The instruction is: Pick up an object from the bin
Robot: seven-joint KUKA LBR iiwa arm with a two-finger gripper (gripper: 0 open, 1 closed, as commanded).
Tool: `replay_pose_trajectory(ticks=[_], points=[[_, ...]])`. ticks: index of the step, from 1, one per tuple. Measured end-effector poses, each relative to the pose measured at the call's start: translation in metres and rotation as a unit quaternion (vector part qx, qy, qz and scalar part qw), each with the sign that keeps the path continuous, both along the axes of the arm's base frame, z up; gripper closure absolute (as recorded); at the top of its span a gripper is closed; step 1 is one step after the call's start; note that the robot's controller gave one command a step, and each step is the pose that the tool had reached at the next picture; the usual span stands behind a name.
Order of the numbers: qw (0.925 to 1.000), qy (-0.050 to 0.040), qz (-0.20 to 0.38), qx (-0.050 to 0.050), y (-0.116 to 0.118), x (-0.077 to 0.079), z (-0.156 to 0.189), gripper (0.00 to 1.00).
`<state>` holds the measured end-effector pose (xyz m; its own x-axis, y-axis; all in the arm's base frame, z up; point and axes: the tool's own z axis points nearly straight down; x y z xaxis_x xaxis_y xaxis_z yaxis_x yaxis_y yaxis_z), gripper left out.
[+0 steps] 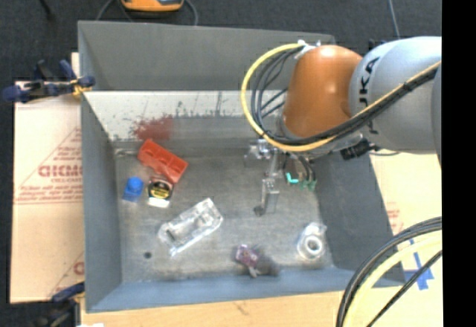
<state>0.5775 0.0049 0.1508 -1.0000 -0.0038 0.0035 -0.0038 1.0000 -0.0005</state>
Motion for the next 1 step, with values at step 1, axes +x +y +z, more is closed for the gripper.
replay_pose_trajectory(ticks=[1], points=[[1.0, 0.0004, 0.008, -0.001, -0.0326, -0.0747, -0.0844, 0.0]])
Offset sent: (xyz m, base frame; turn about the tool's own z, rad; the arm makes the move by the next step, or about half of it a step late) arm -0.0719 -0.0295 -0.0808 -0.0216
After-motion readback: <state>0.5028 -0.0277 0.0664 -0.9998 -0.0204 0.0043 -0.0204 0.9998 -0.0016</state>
